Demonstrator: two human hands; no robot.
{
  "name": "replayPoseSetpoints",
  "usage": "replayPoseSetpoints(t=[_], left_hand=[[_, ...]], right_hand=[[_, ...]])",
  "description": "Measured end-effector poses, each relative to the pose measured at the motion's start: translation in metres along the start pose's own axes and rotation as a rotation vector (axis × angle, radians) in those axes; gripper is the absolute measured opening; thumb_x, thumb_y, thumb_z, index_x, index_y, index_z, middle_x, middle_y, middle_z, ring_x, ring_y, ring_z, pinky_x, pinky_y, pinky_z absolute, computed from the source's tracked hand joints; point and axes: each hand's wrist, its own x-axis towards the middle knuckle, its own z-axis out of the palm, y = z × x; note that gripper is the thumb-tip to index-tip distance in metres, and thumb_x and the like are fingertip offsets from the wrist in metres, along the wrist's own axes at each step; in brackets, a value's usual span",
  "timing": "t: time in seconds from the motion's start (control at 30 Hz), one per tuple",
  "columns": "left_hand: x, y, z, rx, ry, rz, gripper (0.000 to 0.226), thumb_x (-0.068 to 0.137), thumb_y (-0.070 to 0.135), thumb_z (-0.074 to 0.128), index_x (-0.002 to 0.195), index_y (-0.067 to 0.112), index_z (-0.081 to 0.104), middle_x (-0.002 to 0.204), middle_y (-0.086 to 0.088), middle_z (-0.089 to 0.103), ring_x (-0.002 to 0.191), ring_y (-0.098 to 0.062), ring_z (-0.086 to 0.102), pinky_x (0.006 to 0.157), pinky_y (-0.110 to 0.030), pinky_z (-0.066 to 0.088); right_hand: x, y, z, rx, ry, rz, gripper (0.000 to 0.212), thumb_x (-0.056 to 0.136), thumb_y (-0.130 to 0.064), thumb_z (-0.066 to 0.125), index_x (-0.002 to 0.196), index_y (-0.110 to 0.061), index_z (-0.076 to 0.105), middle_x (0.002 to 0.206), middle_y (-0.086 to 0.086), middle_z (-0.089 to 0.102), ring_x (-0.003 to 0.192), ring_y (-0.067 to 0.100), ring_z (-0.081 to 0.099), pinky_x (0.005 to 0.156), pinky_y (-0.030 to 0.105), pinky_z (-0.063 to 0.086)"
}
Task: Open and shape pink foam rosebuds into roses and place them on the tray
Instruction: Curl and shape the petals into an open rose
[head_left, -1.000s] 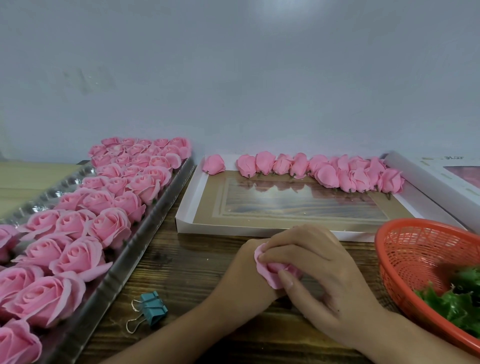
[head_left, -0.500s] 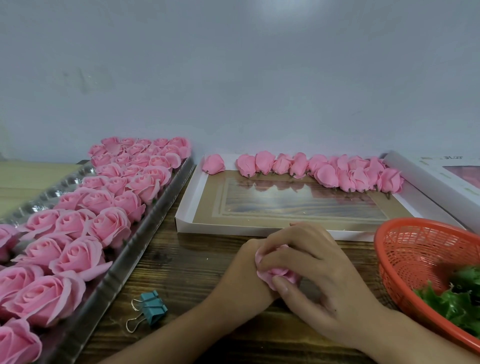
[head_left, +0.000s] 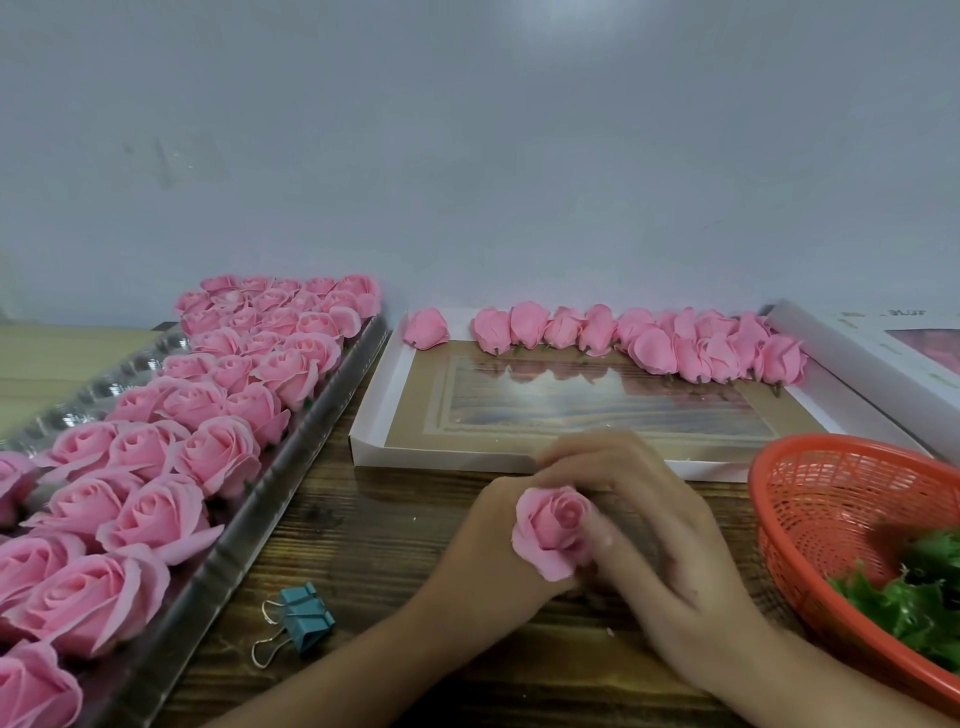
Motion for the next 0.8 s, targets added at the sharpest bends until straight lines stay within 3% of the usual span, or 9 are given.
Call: replayPoseSetpoints(t=[0.07,0.13,0.17,0.27,0.37,0.47,0.6,0.7,0.8], left_hand=[[0.001,-0.002,0.001,0.010,0.008,0.031,0.034,0.057,0.047,0.065,0.086,0.032,0.057,0.080,0.020,0.058,0.079,0.000,0.059,0.077,-0.021,0.049],[0.003,0.003,0.003,-0.002,0.019,0.089,0.015,0.057,0.046,0.057,0.070,0.051,0.063,0.065,0.024,0.062,0.070,0.006,0.060,0.070,-0.014,0.048],[0.004,0.006,0.004,0.006,0.034,0.121,0.017,0.058,0.044,0.054,0.065,0.057,0.063,0.063,0.030,0.062,0.068,0.011,0.059,0.066,-0.008,0.046],[0.004,0.010,0.003,0.050,0.061,0.234,0.041,0.066,0.036,0.059,0.088,0.071,0.052,0.080,0.049,0.054,0.079,0.025,0.053,0.064,0.005,0.040],[0.002,0.009,0.003,0.031,0.045,0.241,0.042,0.067,0.035,0.062,0.086,0.071,0.052,0.080,0.050,0.053,0.079,0.027,0.052,0.062,0.007,0.037],[0.002,0.003,0.003,0.031,0.038,0.229,0.025,0.066,0.029,0.072,0.067,0.051,0.060,0.074,0.045,0.057,0.076,0.022,0.056,0.061,0.004,0.040],[0.002,0.003,0.001,0.062,0.059,0.230,0.039,0.071,0.008,0.073,0.072,0.041,0.051,0.070,0.043,0.058,0.075,0.020,0.057,0.063,0.002,0.041],[0.002,0.005,0.000,0.105,0.100,0.256,0.038,0.070,0.007,0.070,0.067,0.041,0.053,0.070,0.031,0.060,0.070,0.008,0.059,0.062,-0.003,0.044],[0.000,0.012,-0.001,0.108,0.094,0.266,0.026,0.069,0.019,0.068,0.062,0.040,0.056,0.064,0.025,0.059,0.066,-0.001,0.059,0.063,-0.008,0.043]], right_hand=[[0.002,0.001,-0.001,0.038,0.088,0.063,0.023,0.096,-0.019,0.043,0.103,-0.013,0.064,0.105,-0.005,0.062,0.104,0.015,0.060,0.089,0.020,0.044],[0.002,0.003,-0.002,0.056,0.139,0.109,0.023,0.097,-0.019,0.041,0.097,-0.015,0.064,0.096,-0.009,0.061,0.095,0.014,0.060,0.082,0.019,0.044],[0.003,0.004,-0.003,0.060,0.148,0.114,0.025,0.097,-0.019,0.041,0.094,-0.014,0.065,0.093,-0.010,0.061,0.091,0.014,0.060,0.079,0.020,0.044],[0.001,0.003,-0.001,0.053,0.122,0.082,0.029,0.097,-0.017,0.040,0.094,-0.011,0.069,0.092,-0.007,0.064,0.090,0.018,0.062,0.077,0.023,0.045],[0.001,0.003,0.001,0.040,0.081,0.073,0.032,0.097,-0.017,0.040,0.098,-0.011,0.071,0.096,-0.004,0.066,0.094,0.017,0.063,0.080,0.023,0.046],[0.001,0.004,0.001,0.037,0.060,0.093,0.033,0.098,-0.019,0.041,0.099,-0.012,0.072,0.097,-0.004,0.066,0.096,0.016,0.063,0.081,0.021,0.045],[0.002,0.004,0.000,0.021,0.061,0.097,0.032,0.099,-0.020,0.040,0.099,-0.014,0.071,0.098,-0.008,0.066,0.096,0.016,0.064,0.081,0.021,0.045],[0.001,0.006,0.001,0.024,0.106,0.138,0.027,0.099,-0.021,0.040,0.100,-0.018,0.067,0.096,-0.009,0.065,0.095,0.017,0.063,0.080,0.021,0.045],[0.001,0.008,0.001,0.067,0.143,0.209,0.020,0.097,-0.024,0.044,0.097,-0.022,0.063,0.093,-0.008,0.063,0.093,0.017,0.063,0.079,0.022,0.048]])
